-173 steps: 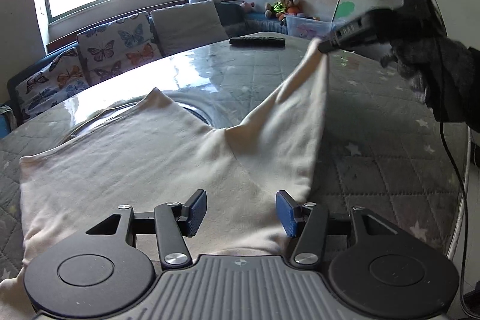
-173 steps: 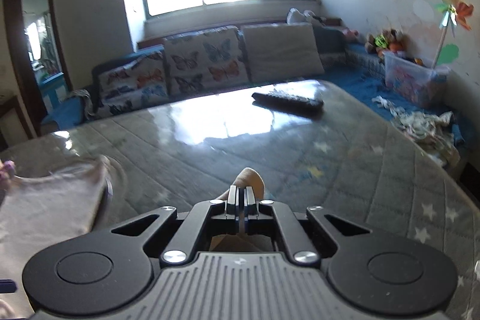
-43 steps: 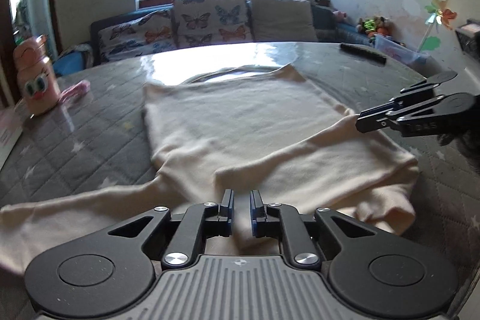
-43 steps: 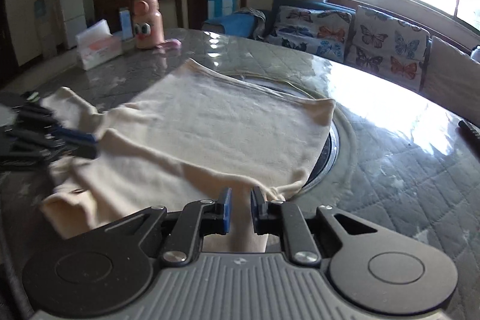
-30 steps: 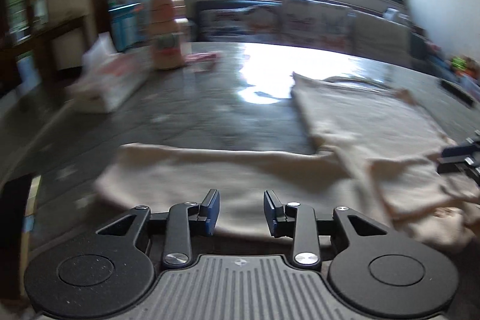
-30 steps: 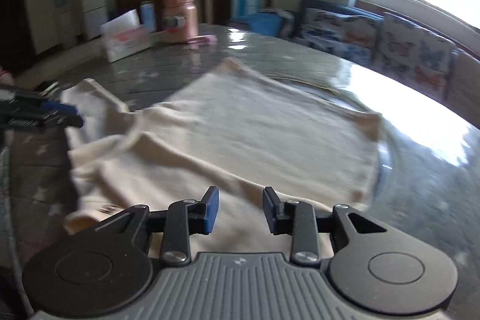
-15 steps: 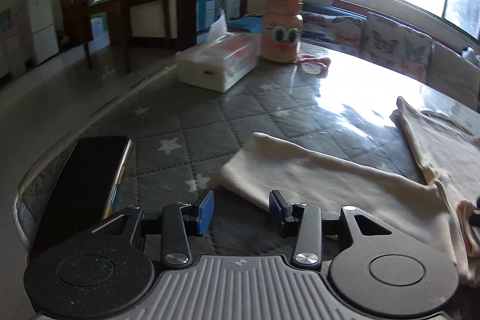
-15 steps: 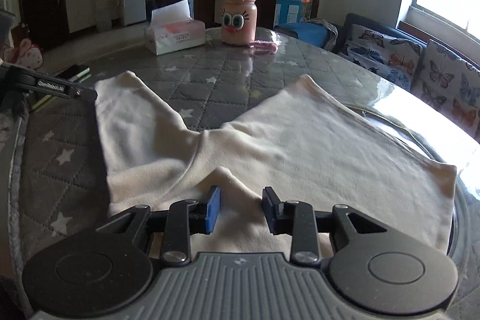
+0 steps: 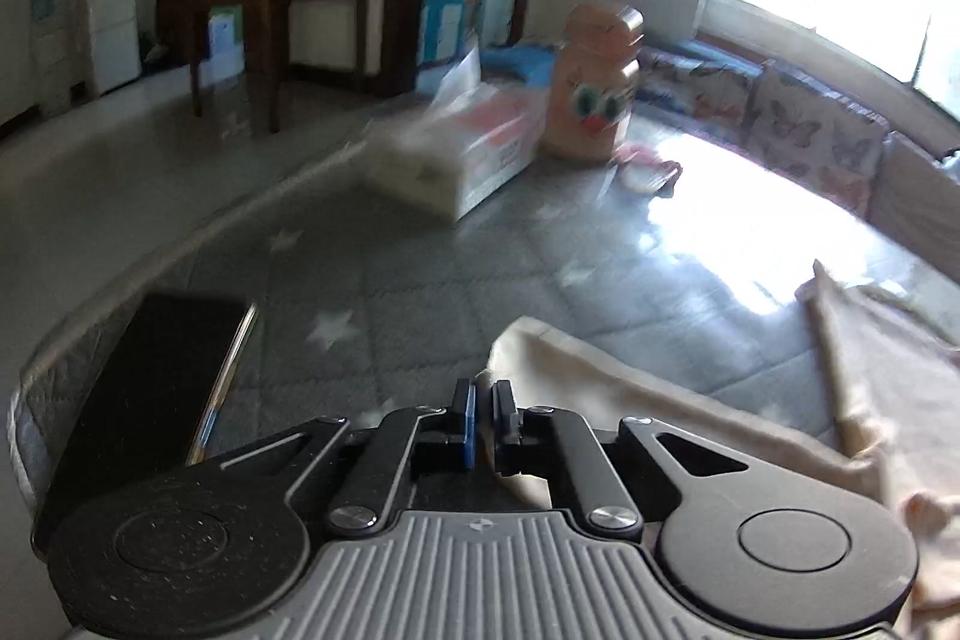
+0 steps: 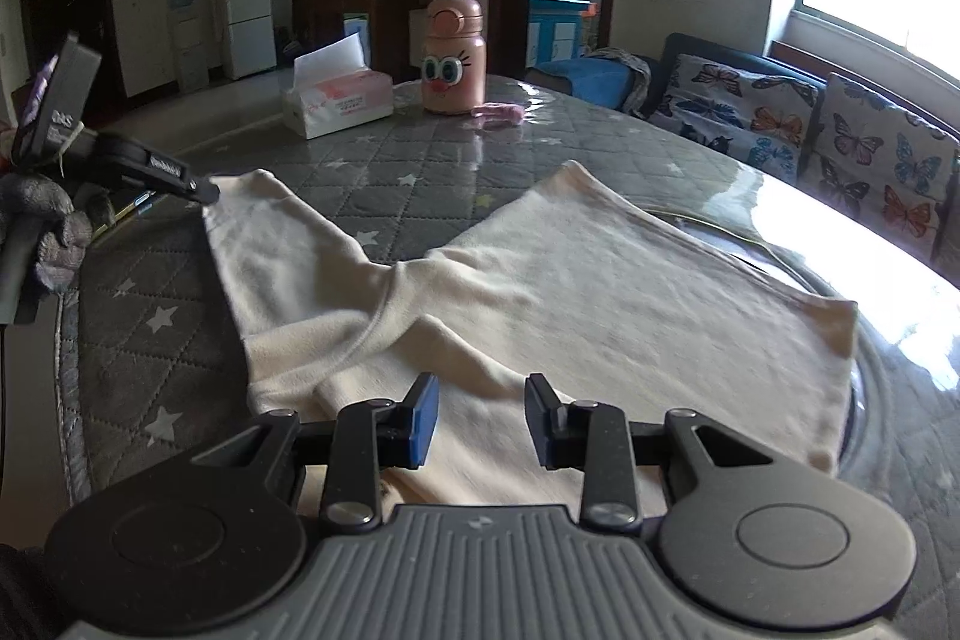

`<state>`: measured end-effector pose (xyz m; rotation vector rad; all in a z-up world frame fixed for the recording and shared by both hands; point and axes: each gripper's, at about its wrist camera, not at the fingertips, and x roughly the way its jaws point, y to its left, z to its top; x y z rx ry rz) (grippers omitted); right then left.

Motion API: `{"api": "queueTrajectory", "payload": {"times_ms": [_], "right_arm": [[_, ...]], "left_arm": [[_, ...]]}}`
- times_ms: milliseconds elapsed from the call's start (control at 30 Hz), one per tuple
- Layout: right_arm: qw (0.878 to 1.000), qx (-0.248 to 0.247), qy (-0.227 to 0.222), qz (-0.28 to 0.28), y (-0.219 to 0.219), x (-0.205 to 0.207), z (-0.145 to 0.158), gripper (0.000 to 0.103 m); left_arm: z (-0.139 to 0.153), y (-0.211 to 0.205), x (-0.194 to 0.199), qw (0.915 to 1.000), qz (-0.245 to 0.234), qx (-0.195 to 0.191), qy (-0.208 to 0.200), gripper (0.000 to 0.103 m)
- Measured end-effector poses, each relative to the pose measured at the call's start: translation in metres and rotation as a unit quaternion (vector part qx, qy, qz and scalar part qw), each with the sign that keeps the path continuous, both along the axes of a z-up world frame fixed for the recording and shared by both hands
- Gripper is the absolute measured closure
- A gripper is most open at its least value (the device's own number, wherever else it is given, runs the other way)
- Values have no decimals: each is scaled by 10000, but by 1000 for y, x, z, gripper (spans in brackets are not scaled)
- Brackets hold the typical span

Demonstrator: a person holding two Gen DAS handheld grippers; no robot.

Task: Fold clothes
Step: 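Grasp the other sleeve cuff with the left gripper and lift it, then lay the sleeve across the shirt body with the left gripper and release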

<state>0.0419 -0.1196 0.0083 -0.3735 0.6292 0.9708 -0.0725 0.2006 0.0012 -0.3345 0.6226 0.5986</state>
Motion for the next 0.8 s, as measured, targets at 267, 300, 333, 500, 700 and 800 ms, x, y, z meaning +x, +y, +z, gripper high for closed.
{"api": "queueTrajectory", "payload": {"times_ms": [267, 300, 333, 500, 700, 800], "right_arm": [[9992, 111, 132, -370, -32, 4, -5, 72], [9990, 143, 132, -415, -37, 5, -4, 72], [9987, 176, 126, -465, -42, 5, -4, 72], [9965, 376, 166, -731, -67, 9, -1, 72], [9931, 501, 220, -1040, -95, 10, -2, 72], [9913, 541, 269, -1169, -105, 11, -4, 71]], "left_arm": [[71, -78, 20, 9853, -1444, 147, -904, 98], [78, -91, 24, 9809, -1662, 161, -994, 98], [83, -104, 28, 9763, -1875, 179, -1069, 98], [98, -168, 53, 9486, -2893, 197, -1270, 98], [97, -228, 78, 9159, -3796, 147, -1301, 98], [88, -249, 84, 9025, -4134, 66, -1206, 97]]}}
